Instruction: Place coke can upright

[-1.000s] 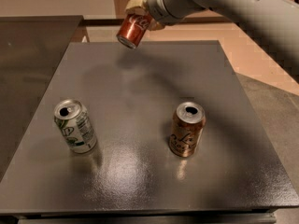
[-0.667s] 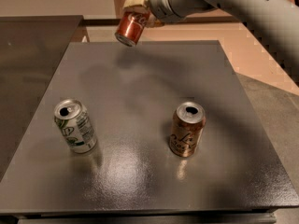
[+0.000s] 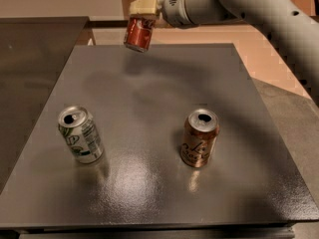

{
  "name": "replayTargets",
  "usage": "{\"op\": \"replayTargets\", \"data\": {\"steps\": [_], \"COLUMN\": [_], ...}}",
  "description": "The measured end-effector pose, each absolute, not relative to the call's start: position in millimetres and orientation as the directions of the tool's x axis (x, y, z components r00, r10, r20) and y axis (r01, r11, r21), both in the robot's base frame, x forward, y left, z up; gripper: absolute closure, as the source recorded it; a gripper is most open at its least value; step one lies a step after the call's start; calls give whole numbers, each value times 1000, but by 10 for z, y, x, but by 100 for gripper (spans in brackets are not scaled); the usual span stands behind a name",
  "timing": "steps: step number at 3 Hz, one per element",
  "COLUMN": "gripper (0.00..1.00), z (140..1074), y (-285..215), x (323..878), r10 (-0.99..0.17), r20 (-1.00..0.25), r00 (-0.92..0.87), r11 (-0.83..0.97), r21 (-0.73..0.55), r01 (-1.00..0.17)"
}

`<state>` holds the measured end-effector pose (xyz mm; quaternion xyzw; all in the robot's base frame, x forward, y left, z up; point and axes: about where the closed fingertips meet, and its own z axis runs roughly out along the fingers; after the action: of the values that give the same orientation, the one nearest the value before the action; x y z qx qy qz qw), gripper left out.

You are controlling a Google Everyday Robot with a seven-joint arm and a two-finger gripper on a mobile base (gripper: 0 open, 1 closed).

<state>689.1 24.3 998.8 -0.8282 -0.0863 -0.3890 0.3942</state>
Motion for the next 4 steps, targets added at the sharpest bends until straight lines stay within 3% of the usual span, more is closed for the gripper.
{"op": "replayTargets", "data": {"steps": [2, 3, 4], "gripper": [100, 100, 100], "z": [9931, 9827, 9827], "y": [281, 322, 323], "x": [6794, 6755, 6755], "r10": [-11, 41, 42], "r20": [888, 916, 916], "r00": [460, 398, 398], "r11": [-706, -714, -714], "r21": [-332, -252, -251], "r01": [625, 653, 654]}}
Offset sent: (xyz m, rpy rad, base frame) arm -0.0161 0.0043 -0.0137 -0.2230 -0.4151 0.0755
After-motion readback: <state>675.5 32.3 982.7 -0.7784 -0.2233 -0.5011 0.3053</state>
